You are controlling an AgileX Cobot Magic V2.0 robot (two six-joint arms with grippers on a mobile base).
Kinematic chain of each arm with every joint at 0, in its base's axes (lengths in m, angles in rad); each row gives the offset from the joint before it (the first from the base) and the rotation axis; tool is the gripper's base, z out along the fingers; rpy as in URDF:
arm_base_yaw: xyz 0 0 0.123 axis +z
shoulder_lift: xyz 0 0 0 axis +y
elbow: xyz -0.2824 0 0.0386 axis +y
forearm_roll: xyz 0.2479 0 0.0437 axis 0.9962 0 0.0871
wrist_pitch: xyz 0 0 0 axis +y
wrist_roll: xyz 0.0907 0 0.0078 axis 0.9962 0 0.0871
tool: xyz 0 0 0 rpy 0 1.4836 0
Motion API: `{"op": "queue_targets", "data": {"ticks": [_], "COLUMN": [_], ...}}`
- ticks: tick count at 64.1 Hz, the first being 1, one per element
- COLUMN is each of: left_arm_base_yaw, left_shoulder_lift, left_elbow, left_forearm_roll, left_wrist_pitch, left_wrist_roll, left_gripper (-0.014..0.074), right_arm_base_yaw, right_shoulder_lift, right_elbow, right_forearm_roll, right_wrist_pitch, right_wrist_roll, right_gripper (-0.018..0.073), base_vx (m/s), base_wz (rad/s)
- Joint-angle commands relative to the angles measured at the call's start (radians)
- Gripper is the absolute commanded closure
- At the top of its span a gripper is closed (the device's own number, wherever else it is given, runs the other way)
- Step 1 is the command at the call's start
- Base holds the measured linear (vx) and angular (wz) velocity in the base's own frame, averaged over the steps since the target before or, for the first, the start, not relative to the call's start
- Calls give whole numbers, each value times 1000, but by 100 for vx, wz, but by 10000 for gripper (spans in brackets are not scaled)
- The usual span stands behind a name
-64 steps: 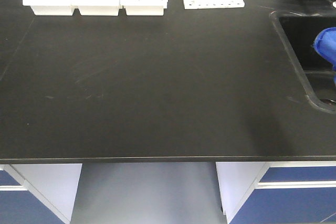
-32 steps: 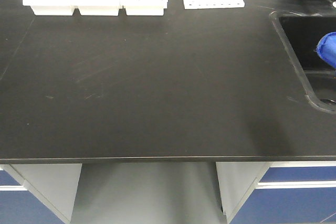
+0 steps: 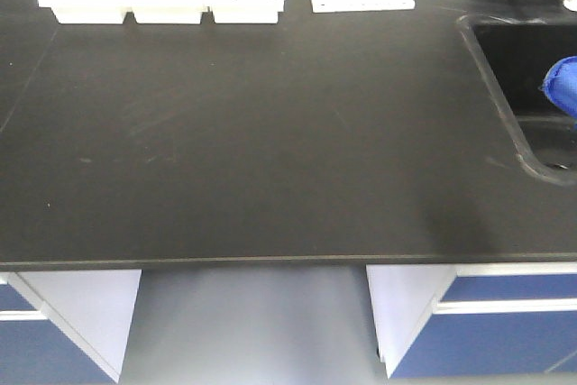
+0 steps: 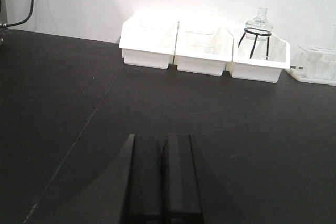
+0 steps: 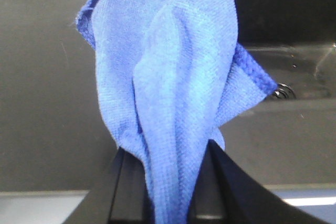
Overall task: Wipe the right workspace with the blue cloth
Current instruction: 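Hold the cloth in the right gripper while the base drives to another counter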
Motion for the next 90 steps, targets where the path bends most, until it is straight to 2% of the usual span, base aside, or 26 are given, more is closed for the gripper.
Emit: {"op": "queue_targets", "data": {"ticks": [1, 90], "left_arm_base_yaw": [1, 1], "left_shoulder_lift": [-16, -16], "left_elbow": [31, 31], "left_forearm_roll": [-6, -6], "left_wrist_pitch": [-78, -78], "left_wrist_roll": [-8, -8], "left_gripper": [602, 602], "right_arm_base_yaw": [-3, -3], "right_shoulder_lift": [-2, -2], "right_elbow": [-30, -30], "right_forearm_roll": [-7, -7], "right_wrist_pitch": [-70, -70], "right_wrist_roll": [-8, -8], "right_gripper": [567, 567], "base_vx": [-11, -27], "base_wz": [-7, 3]}}
